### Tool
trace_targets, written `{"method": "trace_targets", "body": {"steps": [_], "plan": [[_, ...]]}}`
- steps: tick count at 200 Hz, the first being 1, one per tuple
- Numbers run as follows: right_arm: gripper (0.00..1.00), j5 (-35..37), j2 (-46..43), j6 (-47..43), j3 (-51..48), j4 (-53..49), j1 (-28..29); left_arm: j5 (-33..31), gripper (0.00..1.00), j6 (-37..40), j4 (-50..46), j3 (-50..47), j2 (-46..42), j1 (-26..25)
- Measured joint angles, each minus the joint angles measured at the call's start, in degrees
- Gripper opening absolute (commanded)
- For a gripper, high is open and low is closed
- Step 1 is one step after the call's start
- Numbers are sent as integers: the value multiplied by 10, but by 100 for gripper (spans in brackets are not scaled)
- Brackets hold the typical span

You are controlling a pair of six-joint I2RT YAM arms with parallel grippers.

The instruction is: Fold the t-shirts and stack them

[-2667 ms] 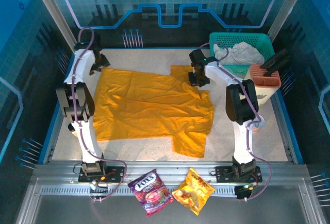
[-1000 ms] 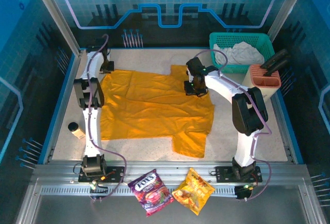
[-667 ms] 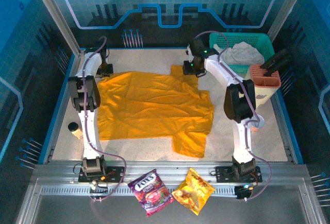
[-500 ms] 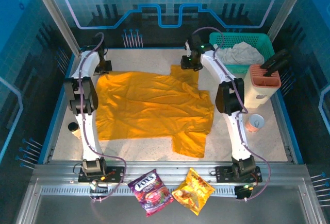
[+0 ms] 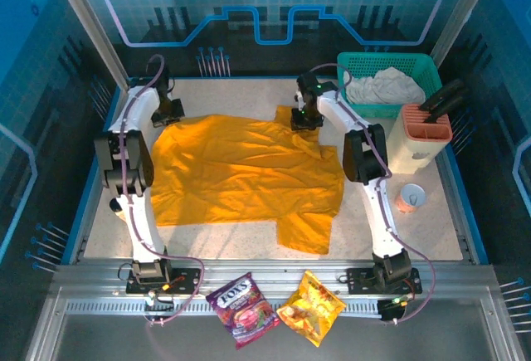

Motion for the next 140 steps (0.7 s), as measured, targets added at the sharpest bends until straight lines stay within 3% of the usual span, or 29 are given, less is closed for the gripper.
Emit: {"method": "trace_targets", "body": {"steps": [43,82,140], "plan": [[32,-1,-57,7,-97,19,33,2,0,-16,7,-28,-39,0],[41,56,-62,7,-75,-10,35,2,0,-21,12,-36,-39,0],[54,126,-93,22,-23,-28,-9,7,0,-21,20,-37,-39,0]]}}
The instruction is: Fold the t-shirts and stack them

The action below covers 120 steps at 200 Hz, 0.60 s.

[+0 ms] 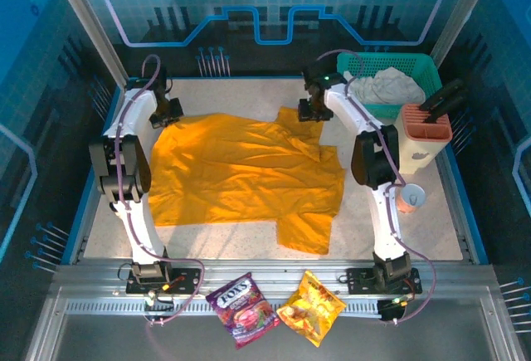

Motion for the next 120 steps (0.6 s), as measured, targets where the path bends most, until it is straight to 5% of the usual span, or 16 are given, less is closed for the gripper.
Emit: {"method": "trace_targets", "body": {"steps": [120], "plan": [[45,30,160,19,174,-44,-35,11,0,0,9,-7,0,0]]}}
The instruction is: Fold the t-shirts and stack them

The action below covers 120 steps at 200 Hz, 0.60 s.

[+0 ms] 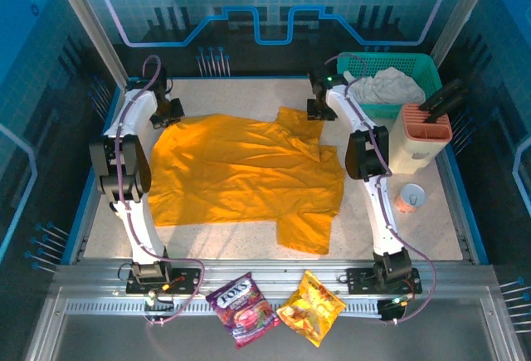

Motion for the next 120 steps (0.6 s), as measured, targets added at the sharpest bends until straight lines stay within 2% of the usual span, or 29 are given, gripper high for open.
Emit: {"method": "trace_targets", "body": {"steps": [82,106,120], "plan": [[43,-2,13,0,4,2,-10,0,0,1,6,-2,0,-1],[37,-10,24,0,22,2,-12,0,0,2,7,-3,0,-3],[29,-15,29,0,29,2,-13,0,0,2,7,-3,0,-4]]}}
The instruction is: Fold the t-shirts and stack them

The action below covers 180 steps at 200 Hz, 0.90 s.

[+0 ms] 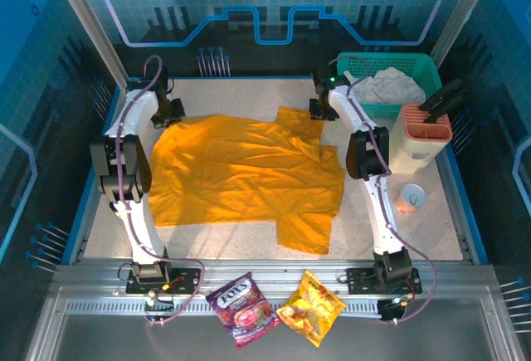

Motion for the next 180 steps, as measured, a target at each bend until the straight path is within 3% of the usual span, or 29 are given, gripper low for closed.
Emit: {"method": "trace_targets", "body": {"steps": [45,113,141,180], "plan": [[0,-5,4,2,6,0,-4,0,0,0,0,0,0,-4],[0,-9,-20,-18,-11,-2,-1,0,0,0,-5,1,-13,-12],[0,2,-135,-40,-91,0,9,3,0,-3,-33,34,-65,-22],[0,36,-436,-80,-185,36,31,25,0,-6,-87,138,-179,-26]]}}
